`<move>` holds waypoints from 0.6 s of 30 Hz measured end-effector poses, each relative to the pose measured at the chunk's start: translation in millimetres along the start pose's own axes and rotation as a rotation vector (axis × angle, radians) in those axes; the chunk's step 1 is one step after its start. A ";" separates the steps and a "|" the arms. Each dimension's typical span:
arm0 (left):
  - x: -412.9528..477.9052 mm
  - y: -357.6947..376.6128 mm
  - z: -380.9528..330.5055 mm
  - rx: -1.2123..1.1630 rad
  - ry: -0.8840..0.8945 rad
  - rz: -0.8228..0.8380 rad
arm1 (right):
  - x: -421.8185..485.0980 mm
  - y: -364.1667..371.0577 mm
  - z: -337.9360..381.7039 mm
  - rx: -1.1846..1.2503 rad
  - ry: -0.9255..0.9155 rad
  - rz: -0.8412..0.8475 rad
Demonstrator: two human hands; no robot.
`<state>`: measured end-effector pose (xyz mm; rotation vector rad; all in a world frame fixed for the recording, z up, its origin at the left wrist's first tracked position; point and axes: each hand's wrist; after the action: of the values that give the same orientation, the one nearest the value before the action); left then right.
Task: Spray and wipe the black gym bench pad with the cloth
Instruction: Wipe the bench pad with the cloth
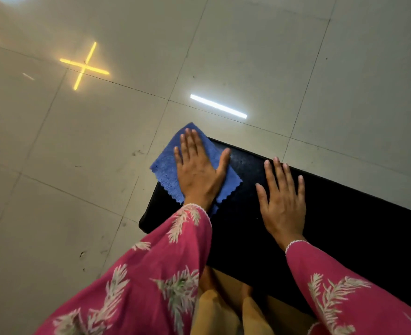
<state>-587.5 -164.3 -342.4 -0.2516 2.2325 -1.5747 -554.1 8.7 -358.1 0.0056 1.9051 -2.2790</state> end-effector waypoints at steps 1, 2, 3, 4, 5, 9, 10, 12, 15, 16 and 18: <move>-8.0 0.4 4.2 0.024 0.107 0.007 | 0.0 -0.2 0.3 0.001 0.001 -0.002; -16.7 0.2 12.1 0.049 0.217 0.009 | 0.0 -0.6 0.5 0.001 0.001 -0.003; -23.2 -0.7 22.5 0.063 0.295 0.016 | 0.0 -0.6 0.6 0.001 0.001 -0.003; -24.8 -1.8 31.5 0.064 0.317 0.014 | -0.4 -0.6 0.3 -0.002 0.001 -0.002; -21.5 -3.7 36.0 0.051 0.275 0.009 | -0.5 -0.7 0.2 -0.007 0.001 0.000; 5.9 -2.3 4.5 -0.025 -0.117 -0.003 | -0.4 1.0 0.2 -0.014 0.002 -0.003; 7.5 0.6 -3.8 -0.007 -0.109 0.002 | -0.3 1.0 0.2 -0.015 0.005 -0.007; 1.1 1.8 -3.2 0.046 0.088 0.014 | -0.1 1.1 0.2 -0.013 0.002 -0.015; -13.9 -2.7 32.7 0.110 0.461 0.041 | -0.6 1.3 0.0 -0.011 0.000 -0.019; -13.7 -5.2 42.9 0.114 0.475 0.042 | -1.0 1.6 -0.1 -0.013 0.001 -0.018; -5.3 -9.8 44.5 0.052 0.298 0.026 | -0.8 2.8 0.3 -0.015 0.005 -0.020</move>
<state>-564.9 -204.2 -344.9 0.0304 2.3969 -1.7509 -553.0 8.1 -360.7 -0.0094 1.9335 -2.2799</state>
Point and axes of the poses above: each hand's wrist, its own x-axis towards the middle knuckle, its own y-axis out of the palm, z = x × y, and after that the axes turned 5 degrees about -x, right-handed
